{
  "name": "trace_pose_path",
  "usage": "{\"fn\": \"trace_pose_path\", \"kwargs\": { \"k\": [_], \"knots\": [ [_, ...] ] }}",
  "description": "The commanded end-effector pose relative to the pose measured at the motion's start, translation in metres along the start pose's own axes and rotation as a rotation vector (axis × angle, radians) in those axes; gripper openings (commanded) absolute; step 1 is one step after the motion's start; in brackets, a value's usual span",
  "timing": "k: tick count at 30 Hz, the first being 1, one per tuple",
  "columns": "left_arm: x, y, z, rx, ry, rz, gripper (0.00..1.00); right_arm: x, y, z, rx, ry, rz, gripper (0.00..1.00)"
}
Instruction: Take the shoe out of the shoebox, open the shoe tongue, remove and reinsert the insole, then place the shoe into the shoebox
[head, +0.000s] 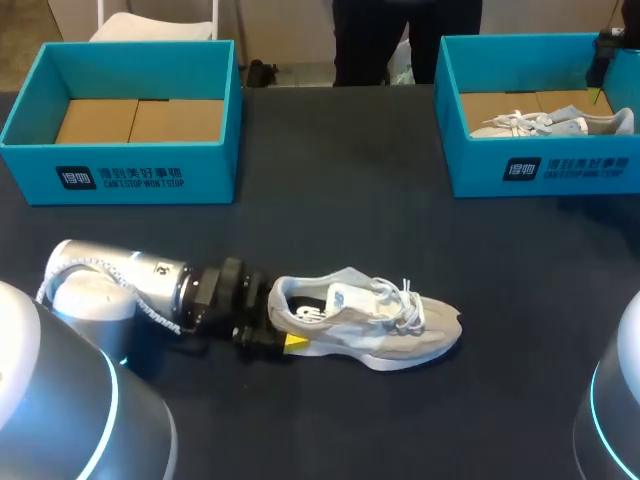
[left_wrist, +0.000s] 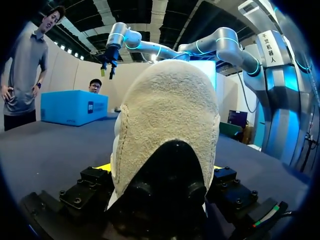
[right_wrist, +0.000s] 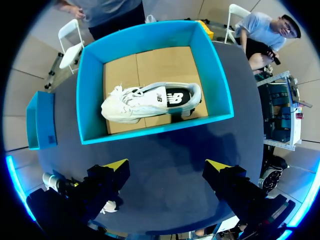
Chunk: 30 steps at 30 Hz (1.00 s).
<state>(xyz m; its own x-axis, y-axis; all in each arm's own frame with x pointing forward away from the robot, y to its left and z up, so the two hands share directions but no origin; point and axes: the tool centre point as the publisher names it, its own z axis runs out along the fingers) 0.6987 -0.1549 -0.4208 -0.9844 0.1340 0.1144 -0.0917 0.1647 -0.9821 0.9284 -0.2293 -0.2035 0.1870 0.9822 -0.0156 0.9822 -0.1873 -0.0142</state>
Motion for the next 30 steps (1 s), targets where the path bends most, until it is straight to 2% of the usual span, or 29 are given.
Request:
{"fn": "trace_pose_path", "kwargs": {
  "k": [1, 30],
  "knots": [
    [0.006, -0.002, -0.0056, -0.009, -0.056, 0.005, 0.0, 0.0001, -0.0012, 0.0, -0.003, 0.0, 0.001, 1.0],
    [0.005, -0.0017, -0.0075, -0.01, -0.066, -0.013, 0.0, 0.0001, -0.0012, 0.0, -0.003, 0.0, 0.001, 1.0]
  ]
}}
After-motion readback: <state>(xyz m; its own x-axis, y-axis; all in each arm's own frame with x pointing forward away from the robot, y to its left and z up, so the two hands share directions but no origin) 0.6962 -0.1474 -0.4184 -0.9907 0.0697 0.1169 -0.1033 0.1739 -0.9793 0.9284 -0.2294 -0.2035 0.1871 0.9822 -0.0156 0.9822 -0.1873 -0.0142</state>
